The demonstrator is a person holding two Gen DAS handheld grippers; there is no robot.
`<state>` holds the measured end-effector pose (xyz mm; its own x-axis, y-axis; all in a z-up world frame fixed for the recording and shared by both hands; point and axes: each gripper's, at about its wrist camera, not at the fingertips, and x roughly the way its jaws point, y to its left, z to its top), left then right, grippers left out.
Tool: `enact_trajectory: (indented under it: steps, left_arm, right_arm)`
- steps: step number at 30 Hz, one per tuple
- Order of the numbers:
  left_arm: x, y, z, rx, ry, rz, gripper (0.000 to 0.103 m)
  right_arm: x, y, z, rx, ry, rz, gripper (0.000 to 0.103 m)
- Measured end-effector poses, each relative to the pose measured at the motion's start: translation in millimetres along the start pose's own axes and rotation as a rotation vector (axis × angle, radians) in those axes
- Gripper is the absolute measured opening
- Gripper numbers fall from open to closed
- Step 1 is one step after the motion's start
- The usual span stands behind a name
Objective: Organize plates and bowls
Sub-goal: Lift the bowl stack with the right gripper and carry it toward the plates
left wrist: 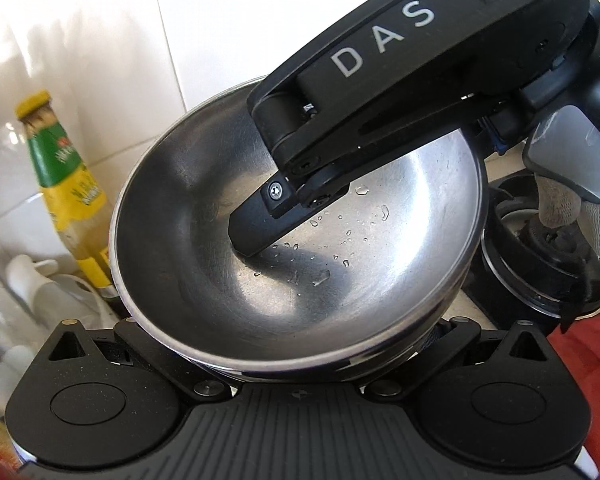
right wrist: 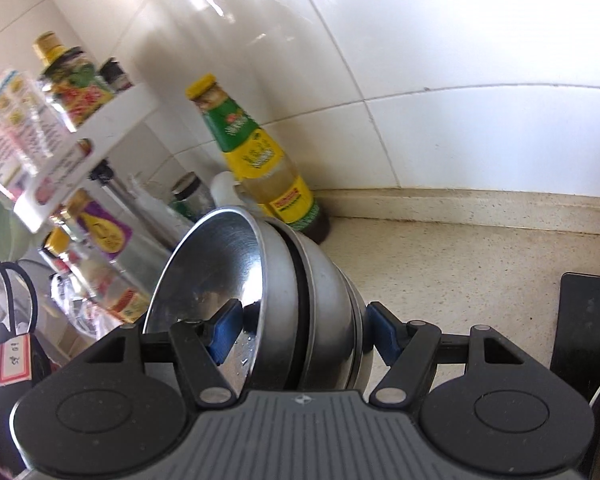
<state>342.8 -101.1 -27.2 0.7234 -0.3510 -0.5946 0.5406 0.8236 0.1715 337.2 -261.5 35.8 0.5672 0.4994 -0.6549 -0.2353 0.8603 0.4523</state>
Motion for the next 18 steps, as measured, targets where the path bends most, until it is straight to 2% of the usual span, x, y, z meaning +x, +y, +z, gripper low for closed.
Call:
enact_trajectory:
  steps: [10, 18]
  left_arm:
    - [-66, -44, -19, -0.041, -0.014, 0.069, 0.103]
    - [-119, -79, -50, -0.025, -0.022, 0.040, 0.103]
  right_arm:
    - [-33, 31, -30, -0.063, 0.011, 0.035, 0.068]
    - [-64, 54, -76, -0.036, -0.001, 0.008, 0.068]
